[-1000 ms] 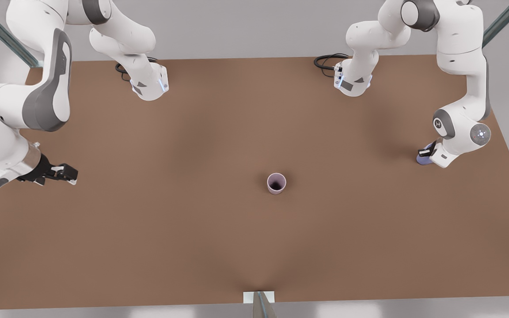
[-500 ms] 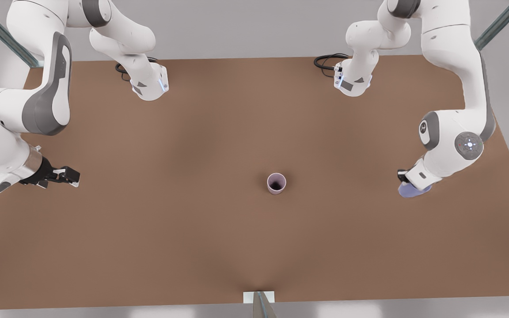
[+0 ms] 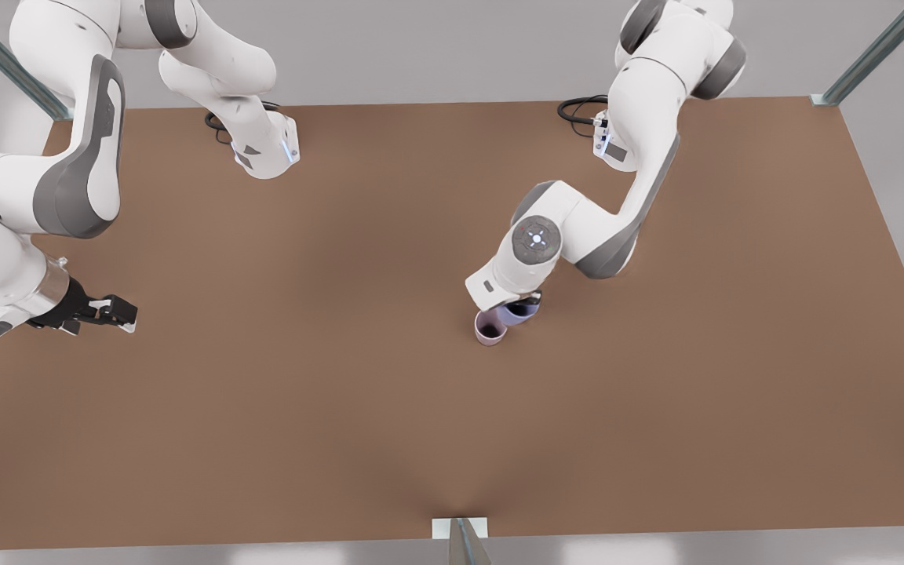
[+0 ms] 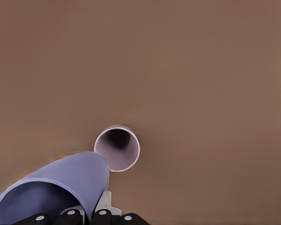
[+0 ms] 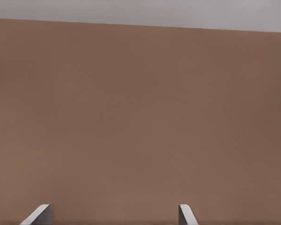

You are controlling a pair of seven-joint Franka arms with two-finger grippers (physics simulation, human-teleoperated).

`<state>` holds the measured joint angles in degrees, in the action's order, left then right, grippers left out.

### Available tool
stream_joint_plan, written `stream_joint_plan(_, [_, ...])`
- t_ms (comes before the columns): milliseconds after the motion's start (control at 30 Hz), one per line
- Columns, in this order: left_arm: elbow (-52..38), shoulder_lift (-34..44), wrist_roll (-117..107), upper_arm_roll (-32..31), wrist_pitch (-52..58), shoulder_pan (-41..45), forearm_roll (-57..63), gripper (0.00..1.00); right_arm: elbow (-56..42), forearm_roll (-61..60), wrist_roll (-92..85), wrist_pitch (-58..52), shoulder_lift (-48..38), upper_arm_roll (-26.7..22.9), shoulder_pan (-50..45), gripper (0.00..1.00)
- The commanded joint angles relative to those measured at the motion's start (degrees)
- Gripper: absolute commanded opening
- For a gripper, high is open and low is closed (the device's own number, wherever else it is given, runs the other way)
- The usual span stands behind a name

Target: Stack the cups, with the pink cup at the bottom and the purple cup at the top

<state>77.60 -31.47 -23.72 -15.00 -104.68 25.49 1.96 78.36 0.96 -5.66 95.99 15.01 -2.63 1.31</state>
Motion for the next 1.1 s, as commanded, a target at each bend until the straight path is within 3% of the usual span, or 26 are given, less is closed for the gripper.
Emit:
stream_joint_plan(0, [-0.3,-0.5,-39.7,0.1,-0.5,1.4,0.1,0.21,0.0,-0.1,-0.2,0.0,0.0,0.0,0.0,1.0])
stream_joint_plan(1067, [-3.1,-7.3,-43.3,0.3,-6.6,3.3,6.0,0.21,0.0,-0.1,-0.2,0.2,0.0,-0.1,0.1,1.0])
